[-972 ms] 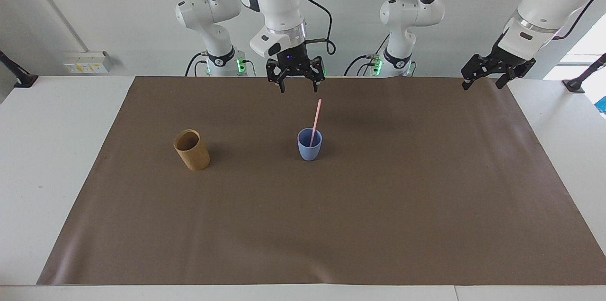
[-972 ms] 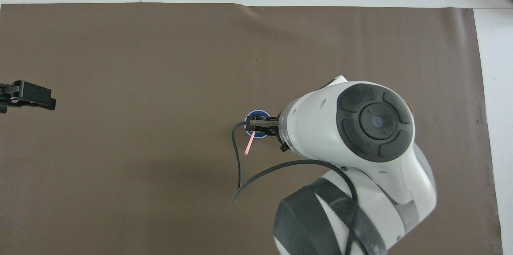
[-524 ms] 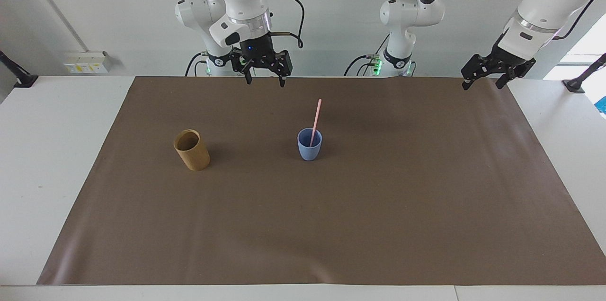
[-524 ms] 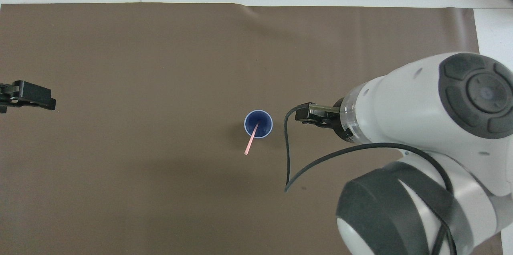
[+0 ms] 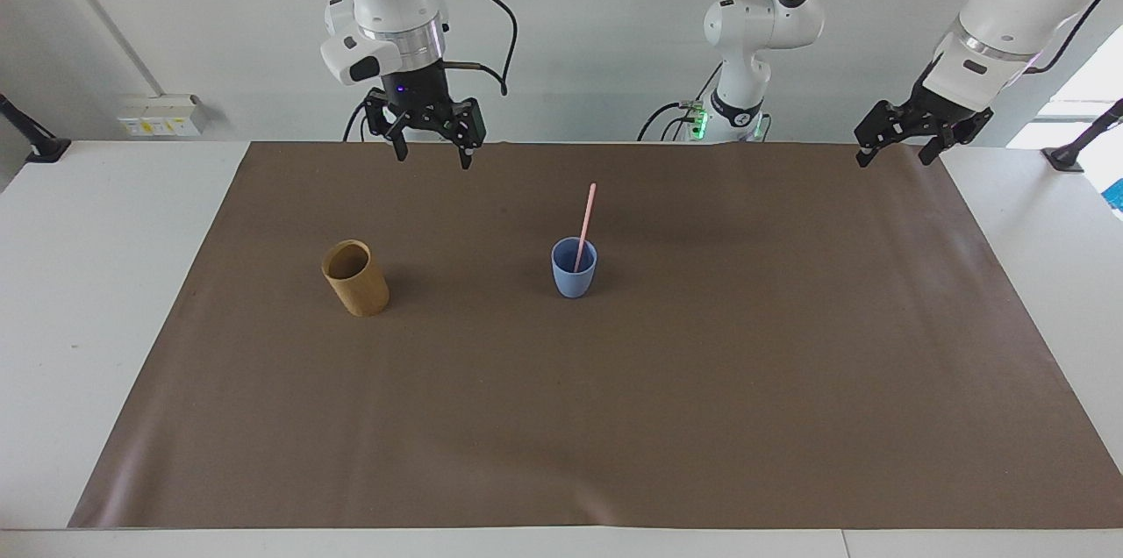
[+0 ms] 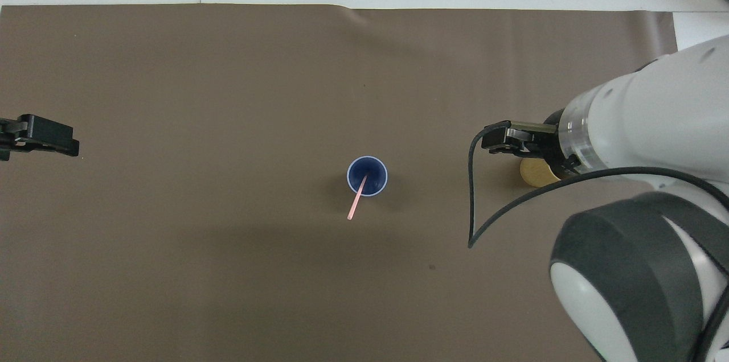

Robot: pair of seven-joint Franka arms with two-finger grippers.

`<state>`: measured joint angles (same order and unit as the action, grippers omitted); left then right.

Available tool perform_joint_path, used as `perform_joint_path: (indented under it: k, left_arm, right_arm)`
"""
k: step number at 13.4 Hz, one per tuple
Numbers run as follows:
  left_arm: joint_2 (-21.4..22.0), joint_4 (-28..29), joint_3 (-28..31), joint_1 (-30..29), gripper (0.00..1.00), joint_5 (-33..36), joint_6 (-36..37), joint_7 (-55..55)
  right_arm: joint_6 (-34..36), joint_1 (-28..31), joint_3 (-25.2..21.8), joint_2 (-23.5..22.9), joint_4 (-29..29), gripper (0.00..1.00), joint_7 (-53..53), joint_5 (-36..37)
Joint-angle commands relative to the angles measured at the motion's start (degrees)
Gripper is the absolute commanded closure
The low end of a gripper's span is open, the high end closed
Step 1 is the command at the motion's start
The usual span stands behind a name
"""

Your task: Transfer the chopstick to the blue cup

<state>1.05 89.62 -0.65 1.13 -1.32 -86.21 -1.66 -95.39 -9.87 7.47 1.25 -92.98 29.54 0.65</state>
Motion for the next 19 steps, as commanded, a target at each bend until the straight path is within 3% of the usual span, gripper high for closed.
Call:
perform_joint_path:
  k: [1, 7, 12, 16, 19]
  left_arm:
    - [0.62, 0.73, -0.4, -0.78, 0.0, 0.09, -0.53, 0.52]
    - [0.62, 0.73, -0.4, -0.78, 0.0, 0.09, -0.53, 0.52]
    - [0.62, 0.73, -0.4, -0.78, 0.0, 0.09, -0.53, 0.52]
    - [0.62, 0.73, -0.4, -0.78, 0.0, 0.09, -0.53, 0.52]
    - [0.62, 0.73, -0.4, -0.7, 0.0, 0.09, -0.53, 0.52]
  right_arm:
    - [2.14, 1.96, 0.44, -0.99, 1.75, 0.0, -2.99, 0.76]
    - [8.81, 3.54, 0.44, -1.95, 8.32, 0.0, -6.68, 1.11]
    - [14.35, 8.81, 0.62, -5.64, 14.48, 0.0, -13.1, 1.11]
    - [14.97, 11.54, 0.0, -5.03, 13.44, 0.0, -15.83, 1.2]
    - [16.99, 13.39, 0.0, -1.27, 8.0, 0.0, -16.18, 0.23]
